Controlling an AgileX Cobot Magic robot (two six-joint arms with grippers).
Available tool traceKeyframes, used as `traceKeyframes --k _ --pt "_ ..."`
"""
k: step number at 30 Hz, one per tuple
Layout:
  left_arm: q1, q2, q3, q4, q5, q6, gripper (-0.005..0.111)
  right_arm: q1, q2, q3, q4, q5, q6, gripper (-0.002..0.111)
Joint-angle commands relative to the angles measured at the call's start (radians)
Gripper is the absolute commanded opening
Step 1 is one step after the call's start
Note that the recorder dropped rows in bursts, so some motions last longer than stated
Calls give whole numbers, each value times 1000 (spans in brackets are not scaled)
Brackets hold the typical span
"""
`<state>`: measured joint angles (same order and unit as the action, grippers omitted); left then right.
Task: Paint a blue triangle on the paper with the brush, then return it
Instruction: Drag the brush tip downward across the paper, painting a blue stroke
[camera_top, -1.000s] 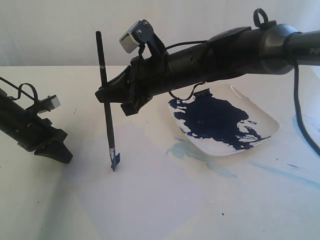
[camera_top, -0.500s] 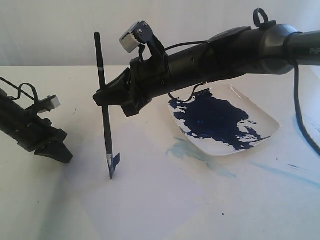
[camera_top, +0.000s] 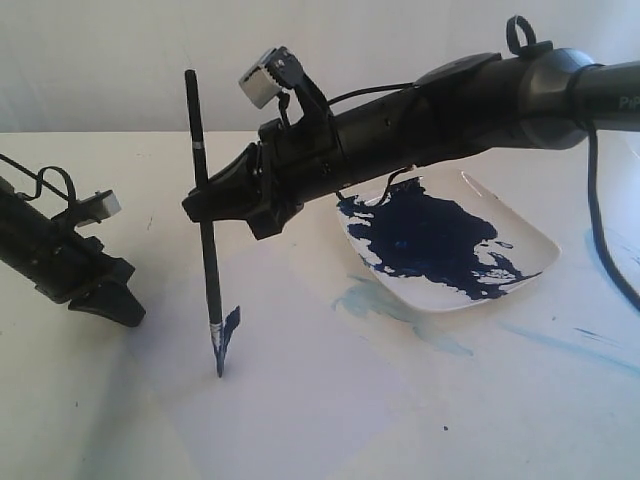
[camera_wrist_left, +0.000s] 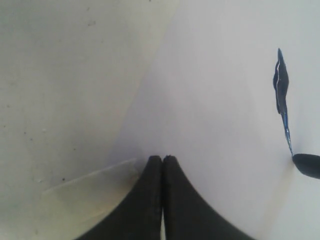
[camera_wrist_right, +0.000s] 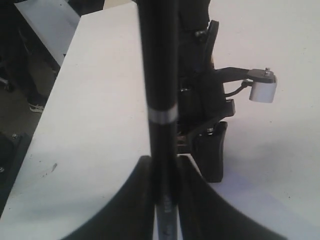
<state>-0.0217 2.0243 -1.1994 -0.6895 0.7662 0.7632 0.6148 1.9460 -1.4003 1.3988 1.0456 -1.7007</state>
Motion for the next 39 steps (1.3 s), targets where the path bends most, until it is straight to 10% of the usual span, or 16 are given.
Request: traceKeyframes --k 1,39 --pt "-1 23 12 48 11 -4 0 29 0 -4 -27 7 16 0" --pt "-1 23 12 48 11 -4 0 52 -40 -4 108 -411 67 0"
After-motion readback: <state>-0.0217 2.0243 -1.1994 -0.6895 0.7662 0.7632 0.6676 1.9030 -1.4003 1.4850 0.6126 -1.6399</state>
